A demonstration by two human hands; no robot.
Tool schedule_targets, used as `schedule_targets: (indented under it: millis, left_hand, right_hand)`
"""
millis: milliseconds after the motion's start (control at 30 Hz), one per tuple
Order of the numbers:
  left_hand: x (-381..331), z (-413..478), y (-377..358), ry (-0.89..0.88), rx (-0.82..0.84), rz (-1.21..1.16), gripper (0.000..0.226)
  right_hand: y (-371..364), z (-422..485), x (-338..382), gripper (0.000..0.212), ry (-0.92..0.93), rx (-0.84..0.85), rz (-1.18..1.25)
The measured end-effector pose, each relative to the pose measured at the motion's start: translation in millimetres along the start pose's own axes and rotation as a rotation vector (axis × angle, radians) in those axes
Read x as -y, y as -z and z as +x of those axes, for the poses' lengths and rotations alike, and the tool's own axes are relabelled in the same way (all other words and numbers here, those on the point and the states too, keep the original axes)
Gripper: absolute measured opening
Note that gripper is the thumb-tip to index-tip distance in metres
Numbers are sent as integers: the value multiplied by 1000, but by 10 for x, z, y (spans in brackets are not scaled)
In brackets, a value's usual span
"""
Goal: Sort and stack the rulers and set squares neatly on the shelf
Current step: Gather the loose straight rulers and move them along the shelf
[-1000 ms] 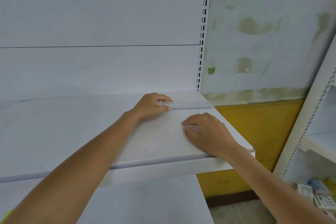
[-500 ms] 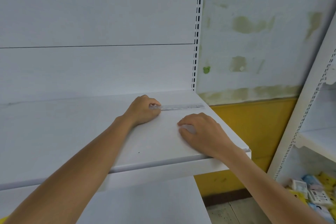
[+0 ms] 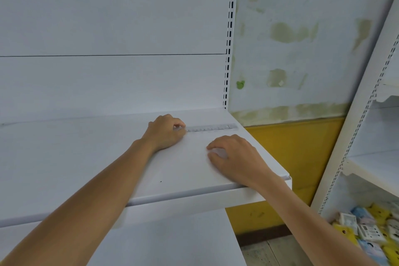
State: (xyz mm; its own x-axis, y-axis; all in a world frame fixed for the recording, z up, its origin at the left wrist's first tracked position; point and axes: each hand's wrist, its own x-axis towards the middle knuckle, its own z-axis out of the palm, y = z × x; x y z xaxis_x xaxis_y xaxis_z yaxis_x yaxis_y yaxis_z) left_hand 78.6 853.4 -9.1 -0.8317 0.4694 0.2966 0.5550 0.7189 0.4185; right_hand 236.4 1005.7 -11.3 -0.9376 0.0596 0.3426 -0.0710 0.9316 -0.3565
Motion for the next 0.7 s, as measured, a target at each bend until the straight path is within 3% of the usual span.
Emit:
schedule_targets:
  millis: [700]
  left_hand:
    - [9, -14, -4, -44, 30, 150, 34]
  right_hand:
    - [18, 1, 20, 28, -22, 19, 5]
